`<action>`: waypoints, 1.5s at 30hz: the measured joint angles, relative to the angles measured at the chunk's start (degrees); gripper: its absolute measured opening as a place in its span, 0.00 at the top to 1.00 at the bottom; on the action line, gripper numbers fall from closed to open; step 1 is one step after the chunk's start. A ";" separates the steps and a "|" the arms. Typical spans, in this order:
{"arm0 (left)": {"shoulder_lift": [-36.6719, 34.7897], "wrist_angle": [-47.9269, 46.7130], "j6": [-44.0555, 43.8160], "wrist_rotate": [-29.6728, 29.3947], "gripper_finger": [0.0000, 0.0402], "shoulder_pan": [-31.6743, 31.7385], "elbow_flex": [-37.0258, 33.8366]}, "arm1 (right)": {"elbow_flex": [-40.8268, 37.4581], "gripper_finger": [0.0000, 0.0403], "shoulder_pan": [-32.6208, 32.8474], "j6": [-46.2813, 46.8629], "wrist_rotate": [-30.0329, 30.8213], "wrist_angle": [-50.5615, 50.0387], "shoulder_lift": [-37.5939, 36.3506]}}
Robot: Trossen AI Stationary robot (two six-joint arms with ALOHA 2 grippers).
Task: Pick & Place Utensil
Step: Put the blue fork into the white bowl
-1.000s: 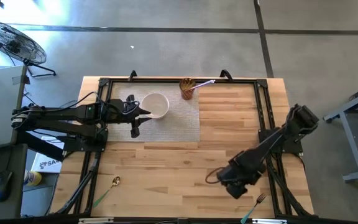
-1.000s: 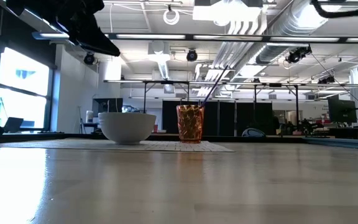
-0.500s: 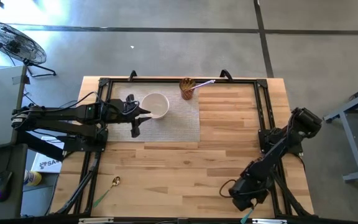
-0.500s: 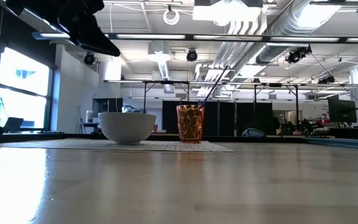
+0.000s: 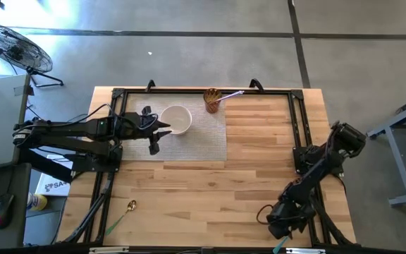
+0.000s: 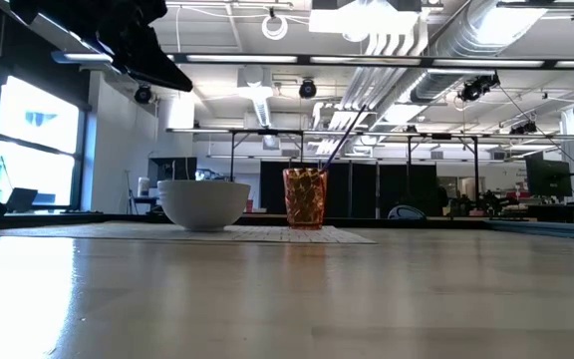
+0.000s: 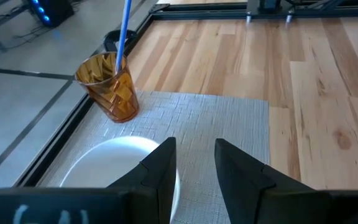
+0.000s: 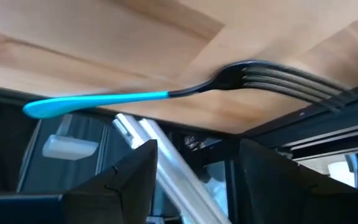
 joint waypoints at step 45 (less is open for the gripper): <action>0.02 -0.09 -0.05 0.20 0.73 0.01 0.00 | -0.09 0.45 -12.16 -22.34 6.09 -12.97 2.47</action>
